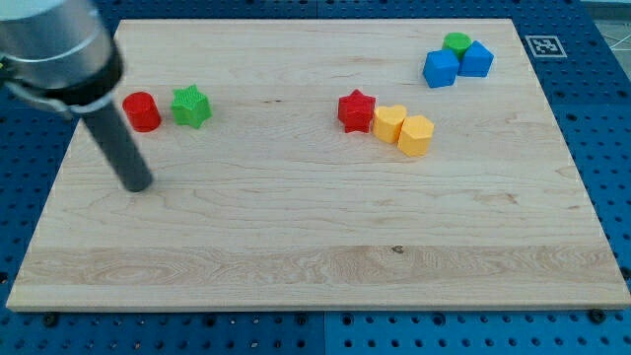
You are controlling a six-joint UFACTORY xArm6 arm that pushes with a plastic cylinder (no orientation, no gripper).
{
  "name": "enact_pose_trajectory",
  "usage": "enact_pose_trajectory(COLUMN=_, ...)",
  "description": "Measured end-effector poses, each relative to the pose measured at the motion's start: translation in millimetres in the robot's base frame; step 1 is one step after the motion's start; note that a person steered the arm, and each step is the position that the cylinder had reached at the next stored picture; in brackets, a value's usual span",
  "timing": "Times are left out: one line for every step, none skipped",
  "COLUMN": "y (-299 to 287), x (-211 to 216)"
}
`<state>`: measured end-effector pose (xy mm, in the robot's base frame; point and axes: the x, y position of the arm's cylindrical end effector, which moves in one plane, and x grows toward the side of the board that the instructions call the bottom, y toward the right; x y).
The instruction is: Push the green star to the top center
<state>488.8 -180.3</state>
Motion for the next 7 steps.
enact_pose_trajectory(y=31.2, x=-18.7)
enact_pose_trajectory(y=27.5, x=-56.3)
enact_pose_trajectory(y=19.3, x=-83.3)
enact_pose_trajectory(y=7.9, x=-107.5)
enact_pose_trajectory(y=4.8, x=-135.5)
enact_pose_trajectory(y=4.8, x=-162.6)
enact_pose_trajectory(y=9.0, x=-184.8)
